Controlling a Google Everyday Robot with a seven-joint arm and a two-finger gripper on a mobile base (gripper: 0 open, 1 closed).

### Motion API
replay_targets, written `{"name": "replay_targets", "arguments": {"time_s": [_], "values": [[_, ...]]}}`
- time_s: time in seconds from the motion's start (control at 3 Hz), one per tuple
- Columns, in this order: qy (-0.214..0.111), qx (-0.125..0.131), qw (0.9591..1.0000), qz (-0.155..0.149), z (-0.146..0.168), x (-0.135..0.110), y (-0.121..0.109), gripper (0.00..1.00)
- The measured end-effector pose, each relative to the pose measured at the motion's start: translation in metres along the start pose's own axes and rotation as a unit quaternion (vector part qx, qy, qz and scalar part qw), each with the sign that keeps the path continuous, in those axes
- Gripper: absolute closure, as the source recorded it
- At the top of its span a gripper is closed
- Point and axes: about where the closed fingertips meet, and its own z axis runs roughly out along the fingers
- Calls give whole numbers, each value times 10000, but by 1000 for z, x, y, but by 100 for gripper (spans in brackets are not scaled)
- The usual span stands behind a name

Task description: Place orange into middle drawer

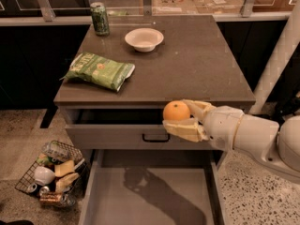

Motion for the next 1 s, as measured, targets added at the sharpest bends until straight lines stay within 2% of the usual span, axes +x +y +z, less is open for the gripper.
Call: {"name": "replay_targets", "arguments": {"time_s": [0.33,0.67,1.0], "values": [[270,-537,9982,86,-10,55,40,100],[270,-538,9982,85,-10,55,40,100],[297,-557,9980,71,1,70,36,100]]}}
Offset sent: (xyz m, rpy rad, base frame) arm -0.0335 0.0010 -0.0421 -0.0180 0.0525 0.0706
